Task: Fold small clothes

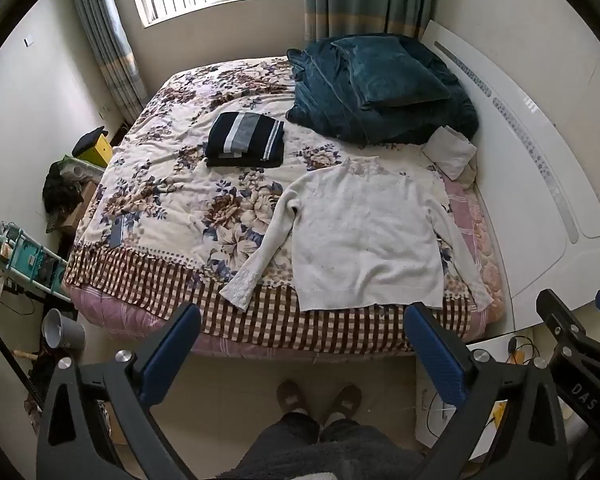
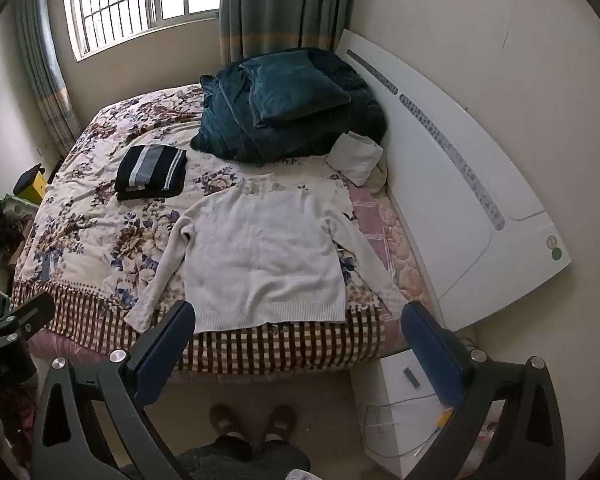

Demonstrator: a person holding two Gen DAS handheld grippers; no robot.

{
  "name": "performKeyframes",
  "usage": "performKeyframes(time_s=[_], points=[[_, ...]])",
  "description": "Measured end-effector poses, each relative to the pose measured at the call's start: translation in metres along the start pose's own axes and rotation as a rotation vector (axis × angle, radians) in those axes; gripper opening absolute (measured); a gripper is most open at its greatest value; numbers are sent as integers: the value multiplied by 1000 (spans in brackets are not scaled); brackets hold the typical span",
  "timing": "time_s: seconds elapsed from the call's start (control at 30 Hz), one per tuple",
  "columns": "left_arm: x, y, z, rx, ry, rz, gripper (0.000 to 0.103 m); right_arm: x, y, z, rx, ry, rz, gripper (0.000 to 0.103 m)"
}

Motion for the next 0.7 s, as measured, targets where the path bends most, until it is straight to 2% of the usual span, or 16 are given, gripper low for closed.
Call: performKeyframes(time_s=[0.7], points=[[0, -1, 0, -1, 3, 12, 103, 3, -2, 4, 0, 3, 7, 103]])
Point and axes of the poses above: each gripper's, at about its wrist camera, not at the fingertips, and x roughly against the way its jaws point, z to its right, y to its underside, the point moved 6 cm from there along -x, roughly the way its jaws point, and after that the axes turned 12 degrees about y, right-handed, at the moved point
